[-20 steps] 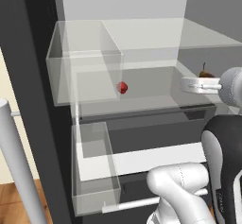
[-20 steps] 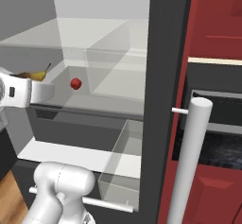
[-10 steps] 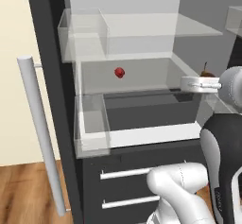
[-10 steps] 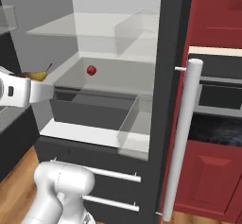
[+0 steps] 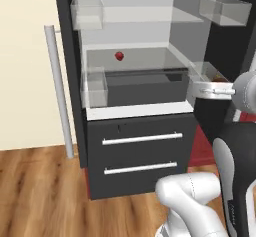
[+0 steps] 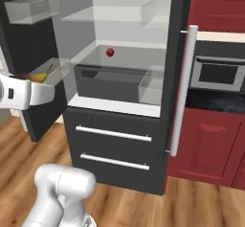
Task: Open the fridge, remove the pear, bell pepper, and fish, and place them on any counter.
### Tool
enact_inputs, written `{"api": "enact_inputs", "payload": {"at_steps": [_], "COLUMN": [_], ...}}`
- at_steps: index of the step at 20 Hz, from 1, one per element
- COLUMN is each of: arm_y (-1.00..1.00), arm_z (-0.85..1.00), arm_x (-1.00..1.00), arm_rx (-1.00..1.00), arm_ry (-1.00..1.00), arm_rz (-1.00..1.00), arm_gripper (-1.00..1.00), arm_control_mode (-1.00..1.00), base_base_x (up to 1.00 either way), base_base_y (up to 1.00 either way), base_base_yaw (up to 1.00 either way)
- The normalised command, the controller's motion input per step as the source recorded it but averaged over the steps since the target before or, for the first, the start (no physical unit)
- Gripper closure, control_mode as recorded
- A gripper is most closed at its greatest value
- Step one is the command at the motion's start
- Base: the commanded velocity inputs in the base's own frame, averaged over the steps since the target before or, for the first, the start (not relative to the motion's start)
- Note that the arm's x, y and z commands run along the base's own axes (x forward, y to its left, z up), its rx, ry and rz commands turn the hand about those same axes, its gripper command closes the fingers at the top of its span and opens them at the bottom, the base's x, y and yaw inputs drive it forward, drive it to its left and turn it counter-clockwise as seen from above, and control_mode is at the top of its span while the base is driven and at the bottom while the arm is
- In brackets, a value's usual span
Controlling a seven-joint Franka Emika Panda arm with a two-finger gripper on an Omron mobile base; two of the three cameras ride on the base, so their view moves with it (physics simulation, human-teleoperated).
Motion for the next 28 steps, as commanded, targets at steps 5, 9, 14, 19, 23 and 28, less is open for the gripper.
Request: {"api": "enact_inputs", "payload": {"at_steps": [5,9,14,19,23,28], "arm_y": [0.0,0.0,0.0,0.0,0.0,0.0], "arm_z": [0.0,0.0,0.0,0.0,0.0,0.0], "arm_x": [0.0,0.0,0.0,0.0,0.0,0.0], "arm_rx": [0.0,0.0,0.0,0.0,0.0,0.0], "arm_ry": [0.0,0.0,0.0,0.0,0.0,0.0], "arm_rz": [0.0,0.0,0.0,0.0,0.0,0.0], "arm_gripper": [1.0,1.0,1.0,1.0,1.0,1.0], "arm_control_mode": [1.0,1.0,1.0,1.0,1.0,1.0], "base_base_x": [-1.0,-1.0,-1.0,-0.87,-0.82,-0.9], "base_base_y": [0.0,0.0,0.05,0.21,0.18,0.12], "base_base_yaw": [-0.01,-0.07,-0.5,-0.84,-0.86,-0.82]}}
